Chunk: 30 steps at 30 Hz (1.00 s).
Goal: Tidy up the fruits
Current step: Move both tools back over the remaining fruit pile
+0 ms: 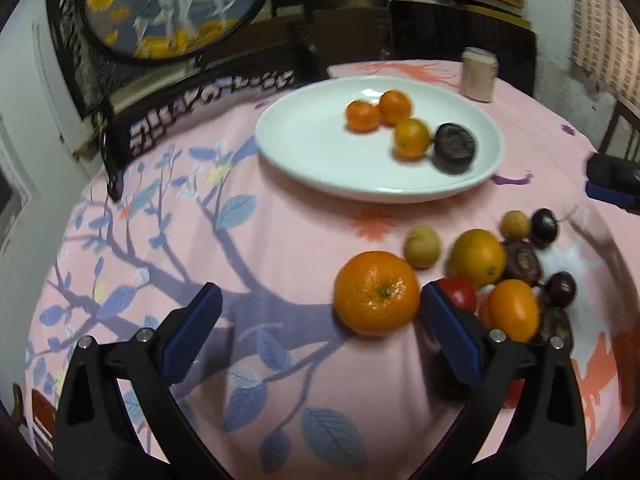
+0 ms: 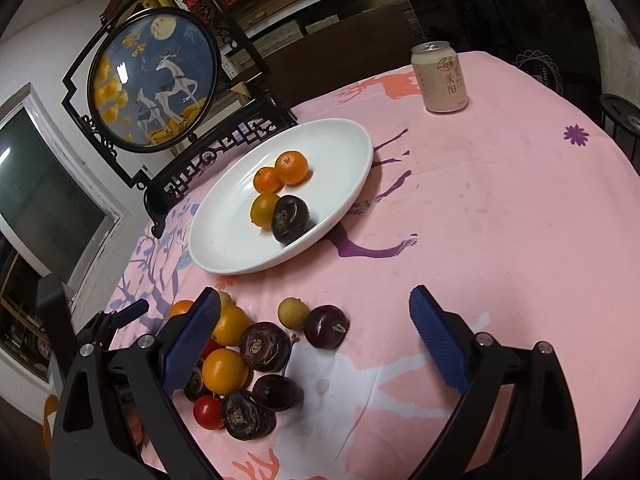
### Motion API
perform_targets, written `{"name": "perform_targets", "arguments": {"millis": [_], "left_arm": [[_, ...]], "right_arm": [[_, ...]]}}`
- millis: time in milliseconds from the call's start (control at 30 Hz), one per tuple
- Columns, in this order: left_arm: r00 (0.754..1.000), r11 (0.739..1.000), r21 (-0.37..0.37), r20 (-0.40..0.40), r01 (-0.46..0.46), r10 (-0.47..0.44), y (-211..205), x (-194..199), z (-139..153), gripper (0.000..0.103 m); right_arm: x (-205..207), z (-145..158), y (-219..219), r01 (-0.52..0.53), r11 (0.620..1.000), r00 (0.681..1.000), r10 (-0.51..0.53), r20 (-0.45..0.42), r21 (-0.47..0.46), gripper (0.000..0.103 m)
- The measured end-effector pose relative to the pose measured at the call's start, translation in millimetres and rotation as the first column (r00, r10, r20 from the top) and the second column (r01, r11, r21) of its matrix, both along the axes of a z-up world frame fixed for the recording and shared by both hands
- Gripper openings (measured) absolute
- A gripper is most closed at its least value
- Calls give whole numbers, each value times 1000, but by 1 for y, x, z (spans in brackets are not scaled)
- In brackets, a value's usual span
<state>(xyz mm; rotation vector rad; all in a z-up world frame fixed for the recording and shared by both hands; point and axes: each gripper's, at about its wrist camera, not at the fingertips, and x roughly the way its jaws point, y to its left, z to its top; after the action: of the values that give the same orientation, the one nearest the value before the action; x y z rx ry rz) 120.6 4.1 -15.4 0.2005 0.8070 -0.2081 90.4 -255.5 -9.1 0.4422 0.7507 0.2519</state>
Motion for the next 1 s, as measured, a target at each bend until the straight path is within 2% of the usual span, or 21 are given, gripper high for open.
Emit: {"name": "perform_targets", "arguments": {"millis": [133,200,267,333,400,567,667,733,900,1000], "left_arm": [[1000,998,-54,-25,-19,18,11,3,1,101],[998,998,-69,-70,2,-7,6,5,-6,100],[999,999,-34,-51,10,-11,-2,2,-9,100],[999,1000,-6,-42,20,-21,-6,1,-10,93],[997,1000,-5,-73,24,-25,-6,6,-15,84],[998,999,-30,-65,20,-22,-2,8,-12,76],[997,999,-17,-57,47,-48,-9,5,-13,62],[997,998,-17,-53,63,-64,-14,3,-13,49],[996,997,-31,-50,71,-72,-15,2,-12,45],[998,998,-51,-44,47,-49,-9,2,-7,45]], "right_arm": [[3,-5,3,-34,999,999,34,-24,21,95],[4,-7,6,-50,999,998,50,-31,22,95],[4,-8,11,-68,998,997,69,-34,13,93],[5,-11,14,-84,996,996,85,-41,10,83],[7,-14,15,-94,995,994,94,-51,14,78],[14,-25,18,-88,996,992,87,-87,-12,71],[19,-32,24,-94,995,991,89,-102,-42,62],[21,-33,29,-96,992,992,89,-89,-80,48],[20,-33,29,-116,992,990,111,-83,-53,31],[18,-29,21,-92,995,993,88,-74,-42,30]]}}
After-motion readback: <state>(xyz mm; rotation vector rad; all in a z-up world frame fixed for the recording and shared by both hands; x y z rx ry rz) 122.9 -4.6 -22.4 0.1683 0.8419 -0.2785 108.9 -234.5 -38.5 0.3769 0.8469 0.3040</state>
